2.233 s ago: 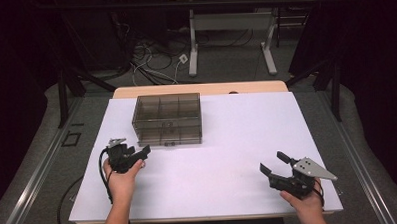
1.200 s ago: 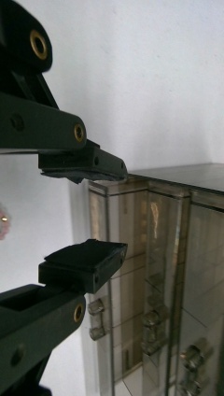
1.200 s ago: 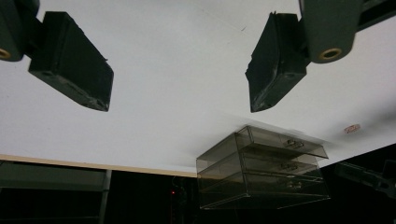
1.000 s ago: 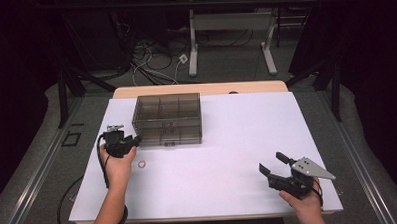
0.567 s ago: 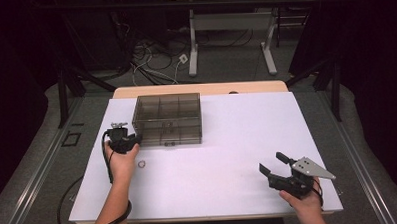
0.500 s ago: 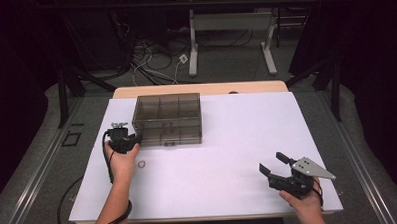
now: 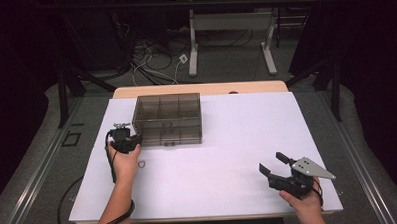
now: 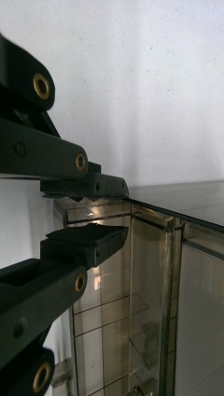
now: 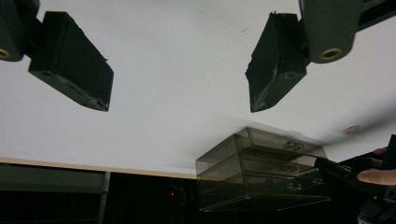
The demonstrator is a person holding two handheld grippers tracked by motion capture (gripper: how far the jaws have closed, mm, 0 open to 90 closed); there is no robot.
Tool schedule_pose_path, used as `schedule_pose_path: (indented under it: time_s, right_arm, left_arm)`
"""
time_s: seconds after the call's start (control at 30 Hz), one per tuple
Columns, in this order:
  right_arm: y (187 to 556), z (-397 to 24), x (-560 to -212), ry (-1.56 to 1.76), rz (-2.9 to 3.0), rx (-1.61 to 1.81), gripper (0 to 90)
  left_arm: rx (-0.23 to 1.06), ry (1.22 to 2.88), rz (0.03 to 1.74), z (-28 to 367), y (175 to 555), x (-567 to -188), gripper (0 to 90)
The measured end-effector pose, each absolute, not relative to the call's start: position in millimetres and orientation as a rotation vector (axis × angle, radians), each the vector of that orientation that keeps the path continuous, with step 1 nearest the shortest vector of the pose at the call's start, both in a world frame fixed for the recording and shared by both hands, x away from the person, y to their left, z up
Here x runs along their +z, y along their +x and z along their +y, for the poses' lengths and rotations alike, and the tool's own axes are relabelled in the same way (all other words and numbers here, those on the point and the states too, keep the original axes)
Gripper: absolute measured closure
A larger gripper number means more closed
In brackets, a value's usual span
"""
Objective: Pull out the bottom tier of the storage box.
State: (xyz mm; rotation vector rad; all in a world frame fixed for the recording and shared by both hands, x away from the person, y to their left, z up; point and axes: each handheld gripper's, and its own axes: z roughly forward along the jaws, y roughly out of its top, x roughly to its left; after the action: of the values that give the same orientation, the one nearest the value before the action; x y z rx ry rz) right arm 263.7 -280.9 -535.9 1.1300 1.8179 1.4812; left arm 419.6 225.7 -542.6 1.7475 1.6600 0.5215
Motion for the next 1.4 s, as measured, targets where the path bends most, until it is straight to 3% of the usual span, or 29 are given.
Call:
schedule_pose_path:
  time_s: [0.37, 0.5, 1.4]
  right_arm:
    - [264, -281, -536, 1.131, 1.821, 1.480, 22.1]
    - [264, -281, -536, 1.133, 1.821, 1.480, 22.1]
    - [264, -282, -535, 1.130, 1.819, 1.477, 22.1]
  left_arm:
    - [0.566, 1.767, 1.688, 220, 417, -540, 79.0]
    - [0.576, 1.800, 1.677, 214, 417, -539, 87.5]
    - [0.571, 1.767, 1.737, 211, 409, -537, 89.4]
